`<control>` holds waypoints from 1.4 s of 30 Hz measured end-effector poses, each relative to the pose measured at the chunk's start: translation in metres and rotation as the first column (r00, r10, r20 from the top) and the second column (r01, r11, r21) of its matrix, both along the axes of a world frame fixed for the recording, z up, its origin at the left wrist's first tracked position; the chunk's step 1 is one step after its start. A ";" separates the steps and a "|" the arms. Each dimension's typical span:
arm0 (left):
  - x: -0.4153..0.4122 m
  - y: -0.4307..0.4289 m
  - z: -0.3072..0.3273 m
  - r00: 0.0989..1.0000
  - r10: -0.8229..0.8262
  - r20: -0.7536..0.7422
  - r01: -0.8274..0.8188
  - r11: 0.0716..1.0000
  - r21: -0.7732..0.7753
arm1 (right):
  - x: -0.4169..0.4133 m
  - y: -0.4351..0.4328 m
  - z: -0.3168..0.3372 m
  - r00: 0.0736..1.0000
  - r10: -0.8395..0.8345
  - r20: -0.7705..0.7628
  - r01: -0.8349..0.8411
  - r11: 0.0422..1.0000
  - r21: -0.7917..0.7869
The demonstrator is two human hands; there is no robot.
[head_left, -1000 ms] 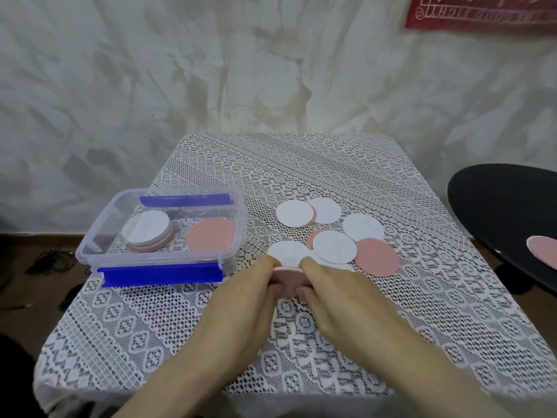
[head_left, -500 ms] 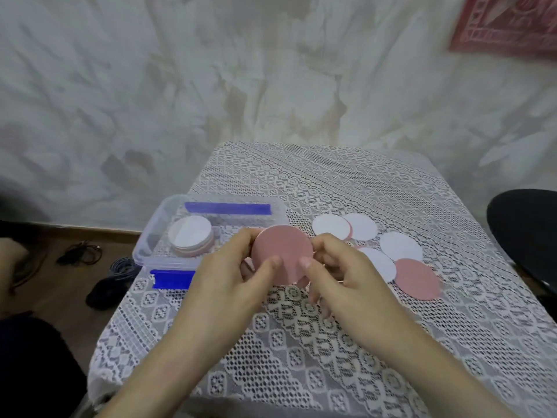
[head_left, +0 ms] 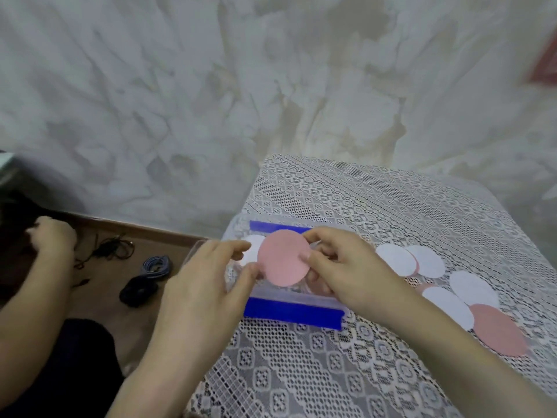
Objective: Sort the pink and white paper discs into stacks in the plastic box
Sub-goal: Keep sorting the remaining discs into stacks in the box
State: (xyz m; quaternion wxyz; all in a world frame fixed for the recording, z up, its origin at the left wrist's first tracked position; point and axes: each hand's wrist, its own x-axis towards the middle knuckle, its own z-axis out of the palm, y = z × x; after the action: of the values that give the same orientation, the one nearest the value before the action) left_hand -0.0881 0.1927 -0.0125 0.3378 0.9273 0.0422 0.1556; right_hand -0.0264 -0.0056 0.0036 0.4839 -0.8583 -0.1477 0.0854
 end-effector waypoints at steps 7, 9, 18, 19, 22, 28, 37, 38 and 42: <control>0.014 0.023 -0.010 0.990 0.025 -0.140 -0.013 0.996 0.087 | 0.035 0.044 -0.007 0.981 0.106 0.161 -0.011 0.866 -0.500; 0.014 0.025 -0.010 0.991 0.015 -0.133 -0.004 0.997 0.079 | 0.038 0.052 -0.014 0.957 0.165 0.239 0.038 0.745 -0.666; 0.013 0.028 -0.015 0.989 0.045 -0.138 -0.032 0.995 0.097 | 0.039 0.055 -0.010 0.946 0.279 0.167 -0.071 0.680 -0.730; 0.014 0.028 -0.015 0.989 0.051 -0.135 -0.038 0.995 0.097 | 0.039 0.055 -0.010 0.948 0.287 0.137 -0.094 0.664 -0.741; 0.014 0.029 -0.015 0.991 0.044 -0.125 -0.033 0.996 0.088 | 0.048 0.057 -0.016 0.950 0.280 0.137 -0.098 0.687 -0.720; 0.016 0.032 -0.017 0.993 0.042 -0.112 -0.030 0.994 0.107 | 0.056 0.060 -0.025 0.955 0.263 0.141 -0.116 0.762 -0.638; 0.027 0.032 -0.018 0.996 0.077 -0.053 -0.061 0.966 0.249 | 0.056 0.061 -0.023 0.906 0.359 0.225 -0.099 0.696 -0.711; 0.028 0.030 -0.018 0.996 0.079 -0.037 -0.066 0.959 0.277 | 0.055 0.060 -0.021 0.899 0.355 0.256 -0.068 0.692 -0.718; 0.030 0.017 -0.010 0.996 0.082 0.037 -0.089 0.933 0.350 | 0.037 0.043 -0.009 0.849 0.344 0.402 0.072 0.677 -0.732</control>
State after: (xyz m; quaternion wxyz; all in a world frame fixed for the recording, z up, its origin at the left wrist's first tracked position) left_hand -0.0581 0.2092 -0.0229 0.1604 0.9682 0.0505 0.1851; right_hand 0.0104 0.0369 -0.0049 0.0404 -0.9545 -0.2901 -0.0558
